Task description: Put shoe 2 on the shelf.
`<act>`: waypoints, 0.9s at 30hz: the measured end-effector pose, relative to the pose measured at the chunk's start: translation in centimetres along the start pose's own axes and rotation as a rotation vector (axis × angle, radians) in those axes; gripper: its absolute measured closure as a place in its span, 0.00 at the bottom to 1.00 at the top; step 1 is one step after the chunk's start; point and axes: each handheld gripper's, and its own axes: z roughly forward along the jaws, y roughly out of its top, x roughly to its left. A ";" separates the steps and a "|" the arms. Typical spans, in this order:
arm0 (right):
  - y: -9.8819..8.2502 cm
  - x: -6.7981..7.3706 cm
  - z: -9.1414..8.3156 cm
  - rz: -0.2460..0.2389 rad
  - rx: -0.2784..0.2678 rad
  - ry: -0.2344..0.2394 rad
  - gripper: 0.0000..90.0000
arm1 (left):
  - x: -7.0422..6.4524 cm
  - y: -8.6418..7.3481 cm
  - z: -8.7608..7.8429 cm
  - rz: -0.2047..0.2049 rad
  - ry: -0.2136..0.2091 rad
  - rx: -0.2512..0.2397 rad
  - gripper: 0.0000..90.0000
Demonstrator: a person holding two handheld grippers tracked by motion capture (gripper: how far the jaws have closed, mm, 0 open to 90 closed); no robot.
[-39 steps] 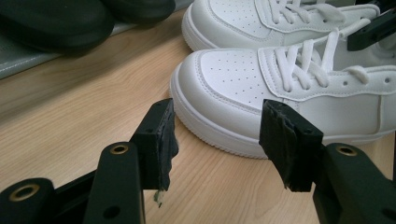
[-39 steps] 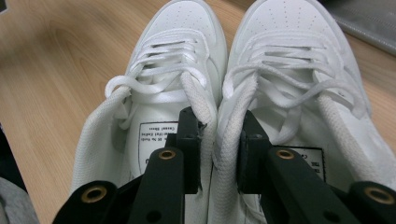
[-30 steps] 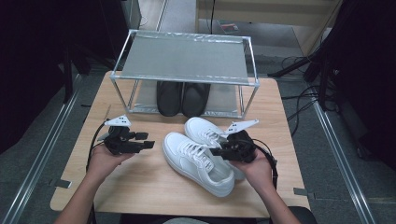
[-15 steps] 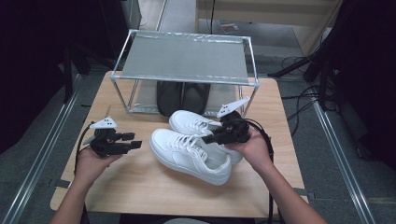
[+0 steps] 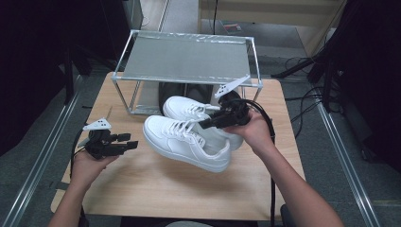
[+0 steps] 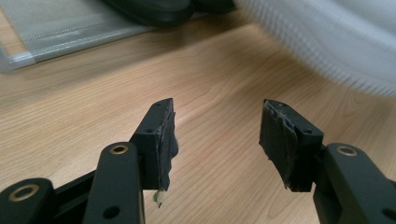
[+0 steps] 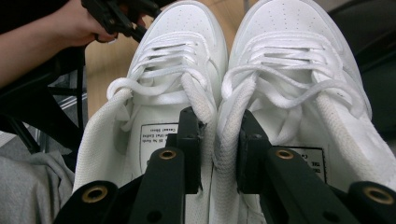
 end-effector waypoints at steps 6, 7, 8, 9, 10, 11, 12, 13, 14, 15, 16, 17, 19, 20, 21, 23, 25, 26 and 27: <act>3.1 0.7 -1.9 -0.011 -0.019 0.002 0.86 | 0.0 0.0 0.0 -0.003 0.002 0.000 0.51; 3.5 0.8 -2.2 -0.017 -0.023 -0.001 0.86 | 0.0 0.0 0.0 -0.004 0.002 0.001 0.51; 3.5 0.8 -2.2 -0.017 -0.023 -0.001 0.86 | 0.0 0.0 0.0 -0.004 0.002 0.001 0.51; 4.3 1.0 -2.7 -0.024 -0.030 0.003 0.86 | 0.0 0.0 0.0 -0.006 0.000 0.000 0.51; 4.7 1.2 -2.9 -0.026 -0.035 0.000 0.86 | 0.0 0.0 0.0 -0.002 0.000 0.001 0.51; 5.1 1.2 -3.1 -0.026 -0.038 0.002 0.86 | 0.0 0.0 0.0 0.004 0.001 0.001 0.51; 5.4 1.3 -3.3 -0.024 -0.038 0.003 0.86 | -0.1 0.0 0.0 0.005 -0.004 -0.002 0.51; 5.8 1.2 -3.5 -0.015 -0.039 0.010 0.86 | -0.1 0.0 0.0 0.007 -0.002 -0.005 0.51; 6.2 1.2 -3.7 -0.008 -0.041 0.014 0.86 | -0.1 0.0 0.0 0.007 -0.002 -0.005 0.51; 6.2 1.2 -3.7 -0.008 -0.041 0.014 0.86 | -0.1 0.0 0.1 0.009 -0.003 -0.006 0.51; 6.8 1.3 -4.0 0.000 -0.044 0.020 0.86 | -0.2 0.0 0.1 0.011 -0.009 0.001 0.51; 7.1 1.3 -4.1 -0.003 -0.046 0.023 0.86 | -0.2 0.0 0.1 0.013 -0.008 0.004 0.51; 7.8 1.6 -4.4 -0.013 -0.052 0.017 0.86 | -0.2 0.0 0.1 0.013 -0.010 0.005 0.51; 8.1 1.7 -4.6 -0.019 -0.052 0.011 0.86 | -0.2 0.0 0.2 0.009 -0.010 0.003 0.51; 8.5 1.7 -4.8 -0.018 -0.051 0.001 0.86 | -0.2 0.0 0.2 0.009 -0.010 0.004 0.51; 9.3 1.7 -5.1 -0.004 -0.054 -0.016 0.86 | -0.2 0.0 0.2 0.007 -0.012 0.003 0.51; 10.0 1.4 -5.3 0.014 -0.057 -0.031 0.86 | -0.2 0.0 0.2 0.010 -0.013 0.009 0.51; 10.4 1.2 -5.4 0.025 -0.058 -0.040 0.86 | -0.2 0.0 0.2 0.016 -0.011 0.009 0.51; 10.7 1.0 -5.4 0.030 -0.057 -0.051 0.86 | -0.3 0.0 0.3 0.017 -0.009 0.008 0.51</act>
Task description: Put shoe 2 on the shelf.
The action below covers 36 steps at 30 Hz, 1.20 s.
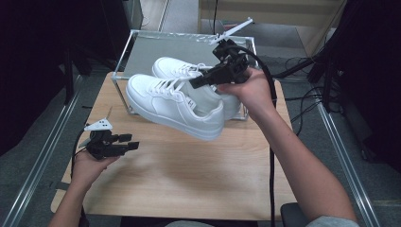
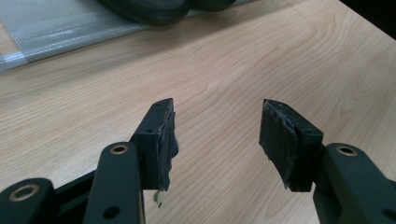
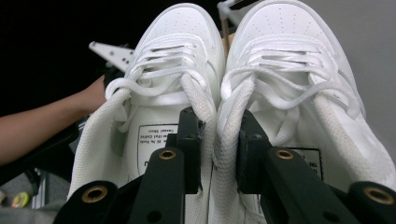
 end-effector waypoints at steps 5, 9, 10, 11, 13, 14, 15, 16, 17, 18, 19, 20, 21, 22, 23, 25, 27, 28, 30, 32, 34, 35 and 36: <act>1.9 -1.5 0.3 0.030 -0.005 -0.079 0.86 | 0.0 0.0 0.1 -0.001 -0.006 -0.001 0.51; 3.3 -3.0 0.8 0.077 -0.017 -0.141 0.86 | -0.1 0.1 0.1 0.002 -0.008 -0.002 0.51; 3.6 -3.4 1.0 0.099 -0.022 -0.155 0.86 | -0.1 0.1 0.1 0.001 -0.012 0.000 0.51; 3.8 -3.8 1.1 0.114 -0.027 -0.170 0.86 | -0.1 0.1 0.1 0.002 -0.013 0.002 0.51; 4.4 -4.6 1.4 0.154 -0.034 -0.201 0.86 | -0.1 0.1 0.2 0.000 -0.015 0.002 0.51; 4.4 -4.6 1.4 0.154 -0.034 -0.201 0.86 | -0.1 0.1 0.2 -0.001 -0.014 0.002 0.51; 4.9 -5.3 1.8 0.181 -0.040 -0.231 0.86 | -0.1 0.1 0.2 0.003 -0.014 0.002 0.51; 5.2 -5.5 1.9 0.194 -0.041 -0.246 0.86 | -0.1 0.1 0.2 0.005 -0.016 0.003 0.51; 5.4 -5.9 2.1 0.196 -0.045 -0.261 0.86 | -0.1 0.1 0.3 0.008 -0.017 0.004 0.51; 5.7 -6.1 2.3 0.215 -0.047 -0.275 0.86 | -0.1 0.1 0.3 0.008 -0.019 0.004 0.51; 5.9 -6.4 2.5 0.227 -0.051 -0.288 0.86 | -0.1 0.1 0.3 0.008 -0.022 0.003 0.51; 6.1 -6.7 2.6 0.247 -0.055 -0.303 0.86 | -0.2 0.1 0.3 0.011 -0.020 0.004 0.51; 6.3 -7.0 2.8 0.261 -0.062 -0.311 0.86 | -0.2 0.1 0.3 0.011 -0.020 0.004 0.51; 6.5 -7.3 3.0 0.274 -0.066 -0.325 0.86 | -0.2 0.2 0.4 0.008 -0.025 0.002 0.51; 6.5 -7.3 3.0 0.274 -0.066 -0.325 0.86 | -0.2 0.2 0.4 0.008 -0.025 0.002 0.51; 7.2 -8.1 3.6 0.299 -0.068 -0.360 0.85 | -0.3 0.1 0.4 0.013 -0.025 0.000 0.51; 7.7 -8.5 4.1 0.305 -0.068 -0.389 0.85 | -0.2 0.2 0.5 0.012 -0.027 0.001 0.51; 7.9 -8.7 4.3 0.308 -0.069 -0.404 0.86 | -0.3 0.2 0.5 0.013 -0.028 -0.001 0.51; 8.5 -9.0 4.7 0.329 -0.071 -0.434 0.85 | -0.3 0.2 0.6 0.017 -0.031 0.005 0.51; 9.0 -9.3 5.1 0.361 -0.076 -0.462 0.85 | -0.4 0.2 0.7 0.021 -0.034 0.000 0.51; 9.4 -9.8 5.4 0.387 -0.088 -0.484 0.85 | -0.4 0.2 0.7 0.023 -0.036 -0.001 0.51; 9.6 -9.9 5.6 0.403 -0.088 -0.495 0.85 | -0.5 0.3 0.7 0.025 -0.044 0.005 0.51; 9.8 -10.1 5.8 0.420 -0.090 -0.507 0.85 | -0.5 0.3 0.7 0.026 -0.046 0.001 0.51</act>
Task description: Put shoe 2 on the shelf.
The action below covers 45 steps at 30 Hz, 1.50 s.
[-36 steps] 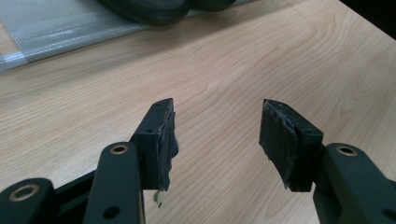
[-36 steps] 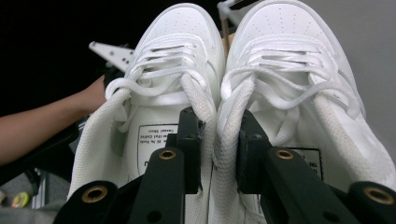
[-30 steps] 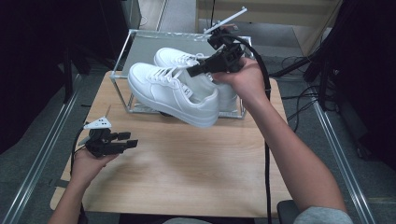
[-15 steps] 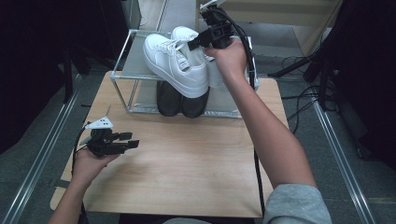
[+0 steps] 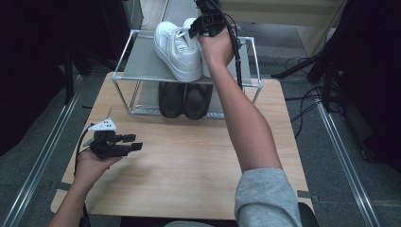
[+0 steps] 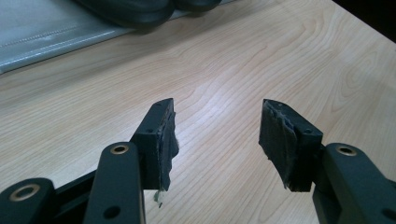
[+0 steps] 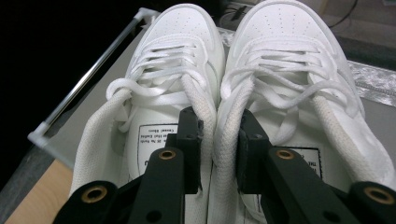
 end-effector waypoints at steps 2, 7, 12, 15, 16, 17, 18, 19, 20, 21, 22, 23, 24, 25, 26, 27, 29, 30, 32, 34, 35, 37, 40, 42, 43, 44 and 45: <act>0.3 0.1 0.5 0.012 -0.002 -0.023 0.85 | 0.0 0.0 0.0 0.000 -0.008 -0.004 0.51; 0.8 0.3 1.8 0.056 -0.004 -0.082 0.85 | -0.1 0.2 0.3 0.001 -0.016 -0.008 0.51; 1.0 0.8 3.2 0.075 0.014 -0.133 0.85 | -0.2 0.2 0.3 0.009 -0.022 -0.006 0.51; 1.0 1.1 3.7 0.089 0.013 -0.152 0.85 | -0.2 0.2 0.2 0.006 -0.026 -0.006 0.51; 1.0 1.2 3.8 0.095 0.013 -0.153 0.85 | -0.2 0.2 0.3 0.005 -0.024 -0.010 0.51; 1.1 1.4 3.8 0.101 0.016 -0.158 0.85 | -0.2 0.2 0.3 0.006 -0.024 -0.011 0.51; 1.1 1.4 3.8 0.101 0.016 -0.158 0.85 | -0.2 0.2 0.3 0.006 -0.024 -0.011 0.51; 1.3 1.6 3.8 0.112 0.016 -0.162 0.84 | -0.3 0.2 0.3 0.012 -0.027 -0.006 0.51; 1.3 1.6 3.8 0.112 0.016 -0.162 0.84 | -0.3 0.2 0.3 0.012 -0.027 -0.006 0.51; 1.4 2.0 3.8 0.114 0.022 -0.170 0.84 | -0.3 0.2 0.4 0.015 -0.027 -0.004 0.51; 1.4 2.2 3.9 0.115 0.025 -0.175 0.84 | -0.3 0.2 0.4 0.019 -0.025 -0.003 0.51; 1.5 2.4 3.9 0.119 0.026 -0.178 0.84 | -0.3 0.3 0.4 0.019 -0.026 -0.003 0.51; 1.5 2.6 4.0 0.121 0.025 -0.181 0.84 | -0.3 0.3 0.4 0.019 -0.026 -0.003 0.51; 1.4 2.7 4.0 0.126 0.025 -0.182 0.84 | -0.3 0.3 0.4 0.016 -0.025 -0.006 0.51; 1.4 2.8 4.1 0.132 0.023 -0.180 0.84 | -0.3 0.3 0.4 0.014 -0.026 -0.006 0.51; 1.4 2.9 4.2 0.136 0.025 -0.181 0.84 | -0.3 0.2 0.4 0.016 -0.025 -0.008 0.51; 1.3 3.0 4.2 0.141 0.027 -0.178 0.83 | -0.3 0.2 0.4 0.015 -0.025 -0.008 0.51; 1.3 3.0 4.3 0.144 0.027 -0.177 0.83 | -0.3 0.2 0.4 0.014 -0.024 -0.009 0.51; 1.1 3.4 4.4 0.154 0.035 -0.164 0.83 | -0.2 0.3 0.4 0.016 -0.023 -0.006 0.51; 1.0 3.6 4.6 0.152 0.034 -0.157 0.83 | -0.2 0.3 0.4 0.021 -0.023 -0.003 0.51; 1.0 3.6 4.6 0.152 0.034 -0.157 0.83 | -0.2 0.3 0.4 0.021 -0.023 -0.003 0.51; 0.8 3.7 4.7 0.154 0.027 -0.154 0.82 | -0.3 0.3 0.4 0.019 -0.023 -0.003 0.51; 0.4 3.3 4.6 0.158 0.013 -0.146 0.80 | -0.3 0.4 0.5 0.019 -0.023 -0.004 0.51; 0.2 3.1 4.6 0.156 0.006 -0.143 0.79 | -0.3 0.4 0.5 0.021 -0.024 0.000 0.51; 0.2 3.0 4.6 0.150 0.005 -0.143 0.78 | -0.3 0.4 0.5 0.017 -0.024 -0.001 0.51; 0.1 3.0 4.6 0.142 0.003 -0.146 0.76 | -0.3 0.4 0.5 0.019 -0.023 -0.001 0.51; 0.1 3.0 4.6 0.141 0.001 -0.143 0.74 | -0.3 0.4 0.5 0.019 -0.023 -0.003 0.51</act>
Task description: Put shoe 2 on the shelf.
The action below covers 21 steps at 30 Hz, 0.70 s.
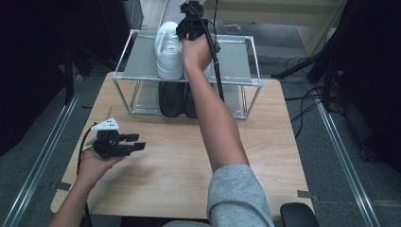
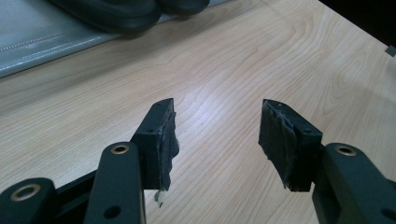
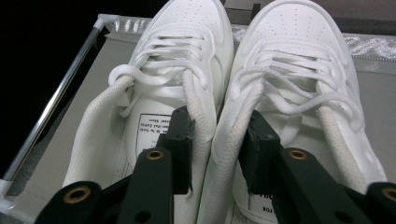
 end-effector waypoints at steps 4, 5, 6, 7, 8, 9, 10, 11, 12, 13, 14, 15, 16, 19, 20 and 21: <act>0.0 0.1 0.0 -0.005 0.002 0.005 0.70 | 0.0 0.0 0.0 0.003 0.001 0.002 0.51; 0.0 0.0 0.0 -0.007 0.002 0.009 0.68 | 0.0 0.1 0.0 0.006 0.001 0.008 0.51; 0.0 0.0 0.0 -0.008 0.003 0.011 0.67 | 0.0 0.1 0.0 0.006 0.001 0.008 0.51; 0.0 0.0 0.0 -0.008 0.003 0.011 0.67 | 0.0 0.1 0.0 0.005 -0.001 0.008 0.51; -0.1 -0.1 0.0 -0.016 0.000 0.019 0.64 | -0.1 0.1 0.1 0.006 -0.001 0.003 0.51; -0.1 -0.2 -0.1 -0.018 -0.002 0.025 0.63 | 0.0 0.1 0.1 0.010 -0.002 0.006 0.51; -0.1 -0.3 -0.1 -0.017 -0.002 0.031 0.63 | 0.0 0.1 0.1 0.010 -0.002 0.006 0.51; -0.2 -0.3 -0.2 -0.020 -0.003 0.036 0.62 | 0.0 0.1 0.1 0.010 0.000 0.004 0.51; -0.2 -0.5 -0.3 -0.027 -0.005 0.044 0.62 | 0.0 0.1 0.1 0.010 0.000 0.004 0.51; -0.3 -0.6 -0.4 -0.042 -0.008 0.054 0.62 | 0.0 0.1 0.2 0.007 -0.002 0.004 0.51; -0.3 -0.7 -0.5 -0.056 -0.008 0.065 0.61 | 0.0 0.2 0.2 0.008 -0.002 0.008 0.51; -0.3 -0.9 -0.7 -0.056 -0.006 0.081 0.61 | -0.1 0.2 0.3 0.009 0.000 0.008 0.51; -0.3 -1.1 -0.9 -0.056 -0.005 0.105 0.61 | -0.1 0.2 0.3 0.010 -0.004 0.015 0.51; -0.4 -1.9 -1.5 -0.064 -0.012 0.144 0.62 | -0.1 0.2 0.4 0.010 -0.004 0.015 0.51; -0.4 -2.1 -1.7 -0.068 -0.016 0.159 0.62 | -0.1 0.3 0.5 0.011 -0.001 0.013 0.51; -0.5 -2.3 -2.0 -0.075 -0.024 0.169 0.62 | -0.1 0.3 0.5 0.012 -0.003 0.016 0.51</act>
